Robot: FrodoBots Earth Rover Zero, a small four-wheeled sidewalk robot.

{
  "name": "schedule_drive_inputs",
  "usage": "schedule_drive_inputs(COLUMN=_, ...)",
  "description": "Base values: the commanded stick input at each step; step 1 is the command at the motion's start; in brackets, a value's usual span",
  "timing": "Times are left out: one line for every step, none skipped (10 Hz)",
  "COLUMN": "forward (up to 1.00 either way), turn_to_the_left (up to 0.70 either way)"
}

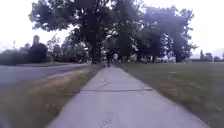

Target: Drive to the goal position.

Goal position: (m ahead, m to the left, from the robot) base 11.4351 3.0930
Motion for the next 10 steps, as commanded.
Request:
schedule_drive_inputs(forward=0.7, turn_to_the_left=0.0)
schedule_drive_inputs(forward=0.7, turn_to_the_left=0.0)
schedule_drive_inputs(forward=0.7, turn_to_the_left=0.0)
schedule_drive_inputs(forward=0.7, turn_to_the_left=0.0)
schedule_drive_inputs(forward=0.7, turn_to_the_left=0.0)
schedule_drive_inputs(forward=0.7, turn_to_the_left=0.0)
schedule_drive_inputs(forward=0.7, turn_to_the_left=0.0)
schedule_drive_inputs(forward=0.7, turn_to_the_left=0.0)
schedule_drive_inputs(forward=0.7, turn_to_the_left=0.0)
schedule_drive_inputs(forward=0.7, turn_to_the_left=0.0)
